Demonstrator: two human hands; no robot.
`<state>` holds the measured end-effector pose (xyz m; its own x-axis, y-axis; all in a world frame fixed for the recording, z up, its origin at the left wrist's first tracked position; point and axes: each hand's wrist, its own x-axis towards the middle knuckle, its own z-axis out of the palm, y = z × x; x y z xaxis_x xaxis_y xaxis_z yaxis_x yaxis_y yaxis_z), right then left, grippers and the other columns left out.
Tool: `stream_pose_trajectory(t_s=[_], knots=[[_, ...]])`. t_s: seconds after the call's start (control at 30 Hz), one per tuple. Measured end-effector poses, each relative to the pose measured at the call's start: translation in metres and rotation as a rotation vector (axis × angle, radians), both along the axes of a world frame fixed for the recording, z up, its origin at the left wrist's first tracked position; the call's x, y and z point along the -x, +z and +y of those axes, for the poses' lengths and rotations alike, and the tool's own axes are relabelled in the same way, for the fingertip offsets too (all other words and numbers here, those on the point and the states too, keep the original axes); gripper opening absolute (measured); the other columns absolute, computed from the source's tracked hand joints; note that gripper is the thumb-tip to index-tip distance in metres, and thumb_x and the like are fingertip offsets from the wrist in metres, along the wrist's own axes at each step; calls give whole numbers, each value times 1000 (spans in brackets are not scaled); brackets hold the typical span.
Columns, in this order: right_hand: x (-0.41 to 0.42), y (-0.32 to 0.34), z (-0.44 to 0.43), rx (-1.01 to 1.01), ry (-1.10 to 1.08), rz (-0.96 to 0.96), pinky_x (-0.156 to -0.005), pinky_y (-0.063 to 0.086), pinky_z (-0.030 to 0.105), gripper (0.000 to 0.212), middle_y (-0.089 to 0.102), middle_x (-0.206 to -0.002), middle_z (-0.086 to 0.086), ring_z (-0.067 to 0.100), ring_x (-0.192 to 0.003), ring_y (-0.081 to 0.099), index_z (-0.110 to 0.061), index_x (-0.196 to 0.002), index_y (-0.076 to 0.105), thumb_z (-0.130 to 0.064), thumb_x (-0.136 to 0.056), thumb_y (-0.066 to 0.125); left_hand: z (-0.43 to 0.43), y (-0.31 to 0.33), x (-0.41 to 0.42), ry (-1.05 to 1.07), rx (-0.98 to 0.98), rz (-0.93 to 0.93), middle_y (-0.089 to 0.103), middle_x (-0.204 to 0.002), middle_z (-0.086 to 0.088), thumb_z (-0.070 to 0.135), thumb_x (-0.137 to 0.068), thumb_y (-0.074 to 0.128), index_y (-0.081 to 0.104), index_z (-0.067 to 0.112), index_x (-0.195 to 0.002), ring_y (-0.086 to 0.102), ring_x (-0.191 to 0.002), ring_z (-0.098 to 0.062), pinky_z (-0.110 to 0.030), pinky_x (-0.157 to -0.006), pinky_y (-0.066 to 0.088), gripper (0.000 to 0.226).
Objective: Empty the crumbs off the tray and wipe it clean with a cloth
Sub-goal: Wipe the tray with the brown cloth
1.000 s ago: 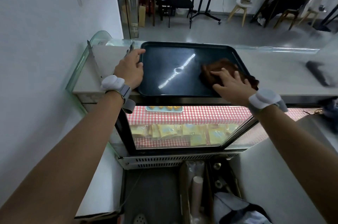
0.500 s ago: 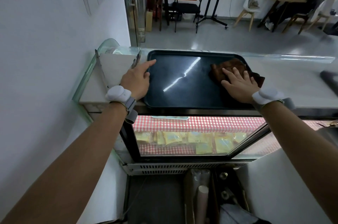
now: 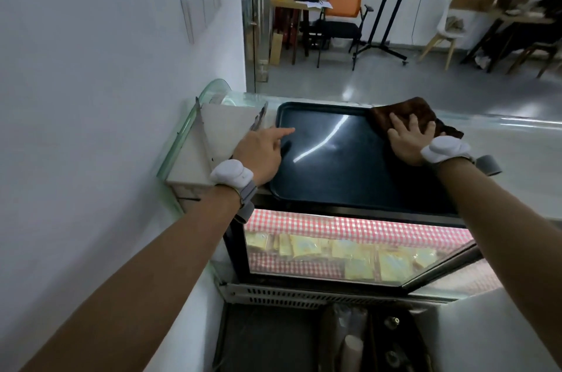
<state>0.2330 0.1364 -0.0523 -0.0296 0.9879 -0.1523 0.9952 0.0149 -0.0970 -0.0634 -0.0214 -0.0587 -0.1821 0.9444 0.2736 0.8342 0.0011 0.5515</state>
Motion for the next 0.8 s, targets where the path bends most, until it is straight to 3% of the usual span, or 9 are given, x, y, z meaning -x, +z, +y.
stream_pose_trajectory(t_s=[0.17, 0.27, 0.43, 0.6, 0.8], knots=[[17, 2, -3, -2, -39, 6, -115, -6, 62, 56, 0, -166, -2, 47, -147, -4, -48, -153, 7, -53, -98, 17, 0, -2, 0, 36, -2, -24, 73, -112, -6, 18, -102, 42, 49, 42, -146, 65, -89, -28, -27, -79, 46, 51], [34, 1, -9, 5, -15, 17, -116, -5, 62, 57, -1, -166, 1, 49, -146, -5, -45, -154, 7, -52, -99, 18, -3, -1, -1, 44, -17, -39, 72, -107, -8, 18, -102, 42, 41, 41, -151, 65, -88, -31, -38, -83, 54, 54], [75, 2, -28, -9, 67, -4, -117, -6, 59, 57, -2, -166, -3, 43, -148, -6, -46, -154, 5, -53, -98, 18, -2, -4, -1, 58, -33, -61, 69, -118, -14, 22, -101, 41, 34, 37, -155, 65, -95, -36, -45, -88, 54, 56], [137, 1, -53, -31, 199, 8, -117, -7, 58, 58, -1, -166, -4, 41, -149, -7, -45, -154, 6, -51, -99, 19, -2, -5, 0, 62, -28, -45, 71, -109, -15, 23, -101, 41, 33, 36, -156, 65, -86, -35, -45, -83, 55, 56], [193, 3, -75, -25, 361, 53, -116, -8, 59, 58, -1, -166, -8, 41, -149, -8, -44, -155, 3, -49, -98, 17, 0, -1, -5, 90, -49, 11, 65, -130, -17, 23, -102, 41, 35, 32, -155, 63, -108, -39, -41, -86, 50, 55]])
